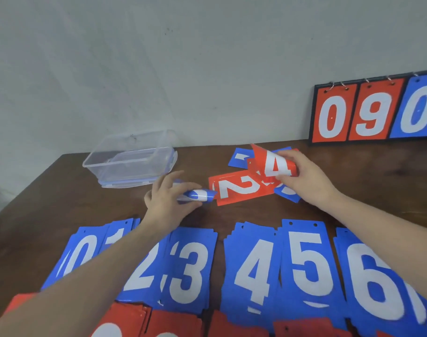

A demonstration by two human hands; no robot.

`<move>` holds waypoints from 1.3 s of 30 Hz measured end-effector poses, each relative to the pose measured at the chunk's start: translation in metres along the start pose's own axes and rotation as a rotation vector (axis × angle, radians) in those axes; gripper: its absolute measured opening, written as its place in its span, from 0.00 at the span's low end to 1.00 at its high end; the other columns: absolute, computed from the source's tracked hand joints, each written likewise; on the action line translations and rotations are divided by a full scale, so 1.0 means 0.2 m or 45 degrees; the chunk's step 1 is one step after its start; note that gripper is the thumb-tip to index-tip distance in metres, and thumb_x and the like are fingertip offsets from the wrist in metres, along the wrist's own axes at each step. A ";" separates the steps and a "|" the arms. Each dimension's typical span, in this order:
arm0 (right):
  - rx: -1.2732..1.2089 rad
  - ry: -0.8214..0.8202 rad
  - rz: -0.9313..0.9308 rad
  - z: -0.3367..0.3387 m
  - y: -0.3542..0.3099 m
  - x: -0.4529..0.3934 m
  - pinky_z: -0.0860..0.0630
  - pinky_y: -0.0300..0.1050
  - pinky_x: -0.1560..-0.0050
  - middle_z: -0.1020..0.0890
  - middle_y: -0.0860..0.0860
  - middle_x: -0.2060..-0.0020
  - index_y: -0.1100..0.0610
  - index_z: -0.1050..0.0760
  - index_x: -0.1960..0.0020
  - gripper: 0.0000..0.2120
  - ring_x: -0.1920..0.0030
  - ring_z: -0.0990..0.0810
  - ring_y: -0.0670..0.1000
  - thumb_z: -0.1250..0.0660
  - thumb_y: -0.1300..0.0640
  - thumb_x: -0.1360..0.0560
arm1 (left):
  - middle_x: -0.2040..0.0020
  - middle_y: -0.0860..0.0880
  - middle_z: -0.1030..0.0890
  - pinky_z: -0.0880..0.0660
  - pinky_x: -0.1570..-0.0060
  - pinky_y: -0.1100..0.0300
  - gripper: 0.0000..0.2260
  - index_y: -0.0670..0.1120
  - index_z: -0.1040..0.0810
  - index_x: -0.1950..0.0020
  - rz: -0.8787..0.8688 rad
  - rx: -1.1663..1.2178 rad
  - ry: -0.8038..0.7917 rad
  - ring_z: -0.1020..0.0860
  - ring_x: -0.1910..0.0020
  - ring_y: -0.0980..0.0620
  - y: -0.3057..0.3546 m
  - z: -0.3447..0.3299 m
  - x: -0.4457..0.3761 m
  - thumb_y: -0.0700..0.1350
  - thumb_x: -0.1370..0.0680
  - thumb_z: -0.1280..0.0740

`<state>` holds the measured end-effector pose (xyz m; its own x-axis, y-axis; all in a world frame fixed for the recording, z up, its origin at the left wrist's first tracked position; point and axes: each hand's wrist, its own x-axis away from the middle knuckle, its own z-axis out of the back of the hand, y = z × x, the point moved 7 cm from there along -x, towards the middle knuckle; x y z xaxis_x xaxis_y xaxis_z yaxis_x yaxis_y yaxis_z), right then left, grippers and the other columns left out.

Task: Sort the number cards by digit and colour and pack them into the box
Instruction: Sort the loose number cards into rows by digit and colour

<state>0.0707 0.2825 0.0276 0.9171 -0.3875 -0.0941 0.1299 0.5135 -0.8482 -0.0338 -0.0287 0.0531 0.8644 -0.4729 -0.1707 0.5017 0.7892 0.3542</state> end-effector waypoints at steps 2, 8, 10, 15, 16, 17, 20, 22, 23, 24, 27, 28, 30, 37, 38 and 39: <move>-0.075 -0.062 -0.037 -0.05 -0.05 0.05 0.25 0.38 0.52 0.23 0.46 0.37 0.40 0.28 0.34 0.24 0.41 0.21 0.49 0.26 0.59 0.24 | 0.21 0.56 0.41 0.48 0.25 0.39 0.16 0.70 0.22 0.41 -0.069 0.065 0.032 0.51 0.20 0.46 0.01 0.02 0.05 0.57 0.26 0.25; -0.438 -0.317 -0.248 -0.25 -0.26 0.30 0.20 0.41 0.58 0.21 0.53 0.44 0.37 0.27 0.39 0.23 0.58 0.17 0.50 0.27 0.62 0.24 | 0.23 0.61 0.41 0.28 0.32 0.56 0.28 0.77 0.24 0.44 -0.255 0.436 -0.017 0.30 0.29 0.41 0.07 0.05 0.27 0.43 0.27 0.23; -0.331 -0.334 -0.207 -0.29 -0.34 0.39 0.24 0.38 0.62 0.21 0.47 0.44 0.38 0.25 0.42 0.20 0.60 0.19 0.46 0.31 0.62 0.22 | 0.26 0.62 0.37 0.28 0.36 0.62 0.25 0.72 0.23 0.39 -0.383 0.454 0.035 0.30 0.31 0.46 0.12 0.09 0.36 0.46 0.26 0.23; -0.300 -0.529 -0.307 -0.49 -0.48 0.60 0.20 0.42 0.53 0.14 0.45 0.51 0.48 0.19 0.41 0.14 0.49 0.16 0.49 0.37 0.61 0.20 | 0.35 0.58 0.26 0.35 0.33 0.67 0.19 0.58 0.18 0.38 -0.523 0.441 0.103 0.31 0.31 0.59 0.20 0.16 0.52 0.58 0.28 0.28; -0.402 -0.498 -0.395 -0.52 -0.49 0.63 0.18 0.46 0.52 0.13 0.48 0.58 0.53 0.19 0.44 0.11 0.52 0.15 0.51 0.38 0.62 0.21 | 0.35 0.59 0.25 0.35 0.33 0.67 0.18 0.57 0.18 0.38 -0.489 0.498 0.096 0.30 0.31 0.58 0.20 0.18 0.54 0.57 0.28 0.26; -0.530 -0.450 -0.492 -0.53 -0.50 0.66 0.18 0.48 0.53 0.14 0.51 0.63 0.58 0.21 0.48 0.09 0.56 0.15 0.53 0.40 0.64 0.21 | 0.36 0.60 0.25 0.34 0.33 0.66 0.18 0.57 0.18 0.39 -0.453 0.561 0.090 0.30 0.31 0.56 0.19 0.19 0.56 0.54 0.28 0.24; -0.809 -0.450 -0.567 -0.55 -0.55 0.74 0.22 0.48 0.56 0.16 0.56 0.64 0.62 0.22 0.49 0.15 0.63 0.17 0.53 0.47 0.60 0.20 | 0.38 0.61 0.23 0.34 0.34 0.67 0.14 0.57 0.16 0.43 -0.396 0.656 0.094 0.29 0.31 0.54 0.15 0.24 0.62 0.55 0.27 0.25; -0.842 -0.535 -0.511 -0.56 -0.59 0.79 0.24 0.48 0.53 0.15 0.54 0.61 0.58 0.18 0.46 0.22 0.63 0.18 0.51 0.51 0.53 0.17 | 0.41 0.60 0.21 0.33 0.35 0.65 0.05 0.57 0.14 0.50 -0.367 0.699 0.114 0.27 0.33 0.55 0.12 0.27 0.65 0.53 0.25 0.28; -0.812 -0.557 -0.490 -0.57 -0.62 0.81 0.25 0.49 0.52 0.15 0.53 0.60 0.56 0.17 0.46 0.23 0.62 0.18 0.51 0.50 0.49 0.16 | 0.42 0.60 0.21 0.31 0.35 0.63 0.02 0.57 0.15 0.53 -0.352 0.728 0.109 0.27 0.34 0.55 0.11 0.29 0.67 0.50 0.23 0.27; -0.758 -0.559 -0.468 -0.58 -0.63 0.82 0.24 0.48 0.51 0.15 0.53 0.59 0.54 0.16 0.47 0.21 0.61 0.18 0.50 0.45 0.46 0.16 | 0.43 0.59 0.21 0.30 0.36 0.61 0.05 0.57 0.15 0.55 -0.333 0.744 0.121 0.26 0.35 0.55 0.09 0.30 0.69 0.46 0.23 0.27; -0.524 -0.531 -0.325 -0.62 -0.68 0.85 0.22 0.43 0.54 0.15 0.53 0.53 0.52 0.17 0.47 0.10 0.56 0.17 0.48 0.34 0.49 0.19 | 0.38 0.60 0.24 0.30 0.36 0.62 0.07 0.54 0.15 0.51 -0.290 0.750 0.194 0.28 0.33 0.57 0.04 0.32 0.73 0.42 0.24 0.25; -0.484 -0.512 -0.279 -0.64 -0.69 0.86 0.22 0.42 0.55 0.14 0.53 0.52 0.52 0.17 0.47 0.09 0.54 0.17 0.48 0.33 0.50 0.19 | 0.36 0.60 0.27 0.30 0.36 0.64 0.10 0.55 0.17 0.47 -0.267 0.747 0.243 0.30 0.32 0.58 0.02 0.34 0.74 0.42 0.25 0.25; -0.488 -0.469 -0.222 -0.66 -0.74 0.89 0.22 0.42 0.55 0.14 0.54 0.50 0.52 0.17 0.48 0.08 0.53 0.18 0.48 0.33 0.51 0.19 | 0.35 0.60 0.30 0.30 0.39 0.66 0.17 0.56 0.22 0.40 -0.084 0.822 0.328 0.30 0.34 0.62 -0.06 0.36 0.77 0.44 0.26 0.24; -0.392 -0.488 -0.121 -0.82 -0.86 0.95 0.21 0.46 0.54 0.13 0.46 0.54 0.49 0.15 0.47 0.07 0.57 0.17 0.51 0.33 0.51 0.19 | 0.53 0.41 0.20 0.19 0.50 0.55 0.08 0.43 0.26 0.50 0.552 1.803 -0.012 0.18 0.52 0.42 -0.33 0.26 0.92 0.43 0.22 0.28; -0.385 -0.500 -0.117 -0.85 -0.87 0.95 0.22 0.46 0.55 0.14 0.47 0.57 0.49 0.15 0.47 0.08 0.61 0.19 0.51 0.33 0.51 0.19 | 0.53 0.40 0.20 0.19 0.49 0.54 0.07 0.43 0.26 0.53 0.565 1.823 0.002 0.19 0.52 0.42 -0.37 0.27 0.94 0.42 0.21 0.29; -0.388 -0.502 -0.131 -0.88 -0.88 0.96 0.24 0.46 0.56 0.16 0.49 0.60 0.49 0.15 0.46 0.09 0.63 0.20 0.51 0.35 0.51 0.18 | 0.53 0.41 0.19 0.20 0.48 0.52 0.07 0.44 0.26 0.55 0.597 1.847 0.010 0.18 0.52 0.43 -0.40 0.28 0.96 0.42 0.21 0.29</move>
<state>0.1570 -0.0171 0.0663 0.9855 -0.0756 0.1519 0.1650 0.2180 -0.9619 0.0899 -0.2054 0.0430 0.9339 -0.2914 0.2072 -0.2696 -0.1932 0.9434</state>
